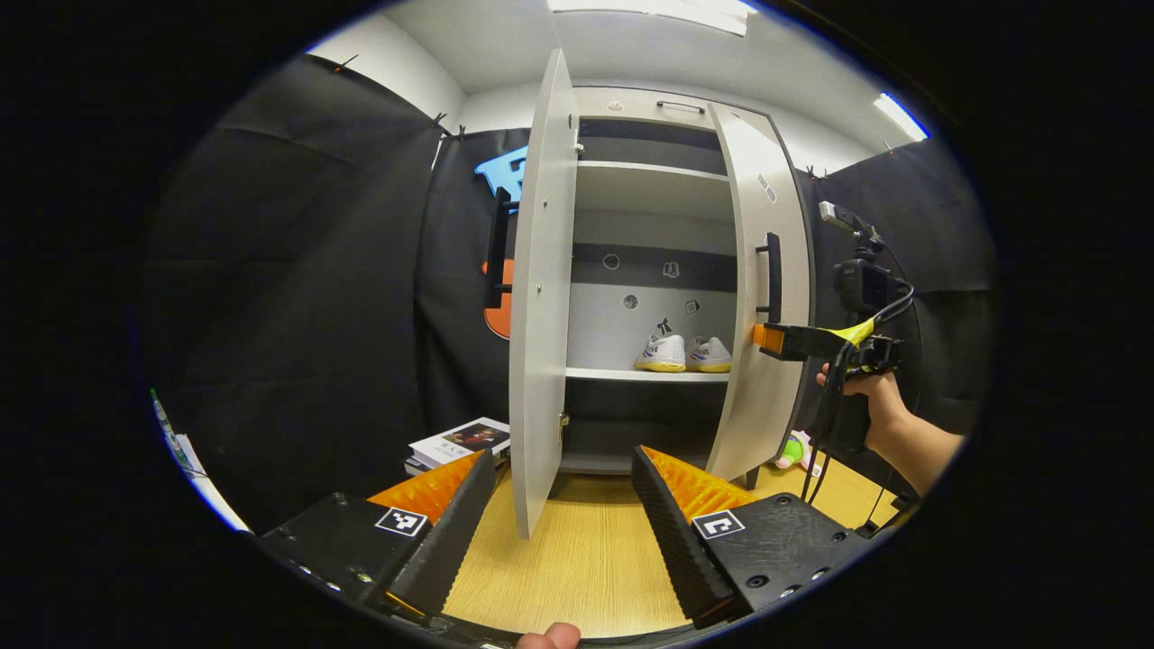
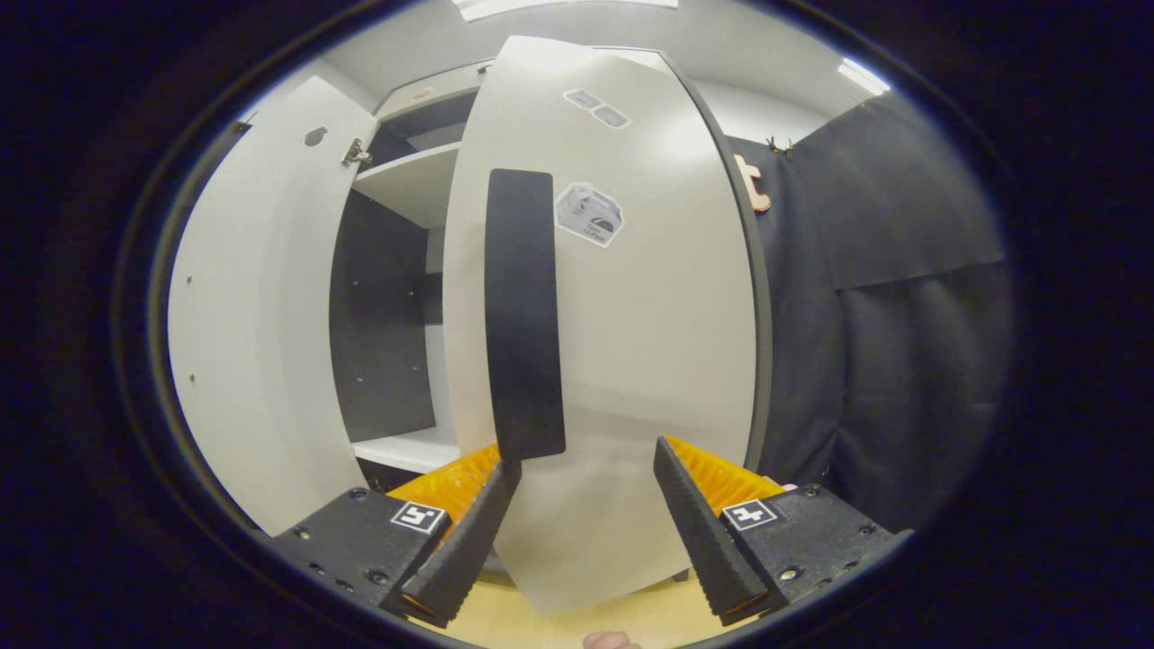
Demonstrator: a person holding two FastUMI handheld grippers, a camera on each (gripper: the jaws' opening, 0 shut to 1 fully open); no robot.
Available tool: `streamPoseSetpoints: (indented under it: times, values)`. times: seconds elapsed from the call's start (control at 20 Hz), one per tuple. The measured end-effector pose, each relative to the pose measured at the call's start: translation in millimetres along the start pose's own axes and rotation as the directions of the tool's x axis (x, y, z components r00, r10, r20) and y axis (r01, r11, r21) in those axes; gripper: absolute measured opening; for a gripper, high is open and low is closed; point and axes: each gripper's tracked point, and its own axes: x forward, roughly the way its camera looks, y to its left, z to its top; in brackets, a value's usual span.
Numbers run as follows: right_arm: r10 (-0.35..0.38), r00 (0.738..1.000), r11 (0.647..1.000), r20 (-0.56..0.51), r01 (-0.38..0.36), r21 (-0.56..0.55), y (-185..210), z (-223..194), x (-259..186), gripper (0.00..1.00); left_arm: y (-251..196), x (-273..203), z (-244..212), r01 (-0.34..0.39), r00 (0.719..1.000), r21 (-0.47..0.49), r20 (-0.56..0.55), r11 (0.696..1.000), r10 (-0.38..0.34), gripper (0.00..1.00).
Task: Grab one shoe with the right hand and put it into the shoe cabinet, grab the other shoe with the left hand and put it into the shoe cabinet; then close the right door with the right hand and the left door with the left hand.
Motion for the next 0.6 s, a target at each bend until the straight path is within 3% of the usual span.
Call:
streamPoseSetpoints:
  times: [0.2, 0.25, 0.3, 0.6]
  values:
    - [0.009, 1.000, 1.000, -0.004, -0.009, 0.008, 4.4, 0.0, 14.0, 0.97, 6.2, 5.0, -4.2, -0.004, 1.000, 0.007, -0.009, 1.000, 0.004, 0.91]
    - [0.013, 1.000, 1.000, -0.010, -0.013, 0.004, 5.6, -0.5, 18.1, 0.92, 7.3, 6.3, -5.9, -0.005, 1.000, 0.006, -0.012, 1.000, 0.005, 0.91]
    - [0.013, 1.000, 1.000, -0.017, -0.013, -0.002, 6.8, -0.4, 22.6, 0.96, 8.2, 6.5, -6.1, -0.008, 1.000, 0.005, -0.012, 1.000, 0.008, 0.91]
    - [0.004, 1.000, 1.000, -0.008, -0.004, -0.028, 11.8, 4.4, 38.9, 0.97, 18.4, 5.6, -8.9, -0.032, 0.999, 0.008, -0.022, 0.999, 0.032, 0.91]
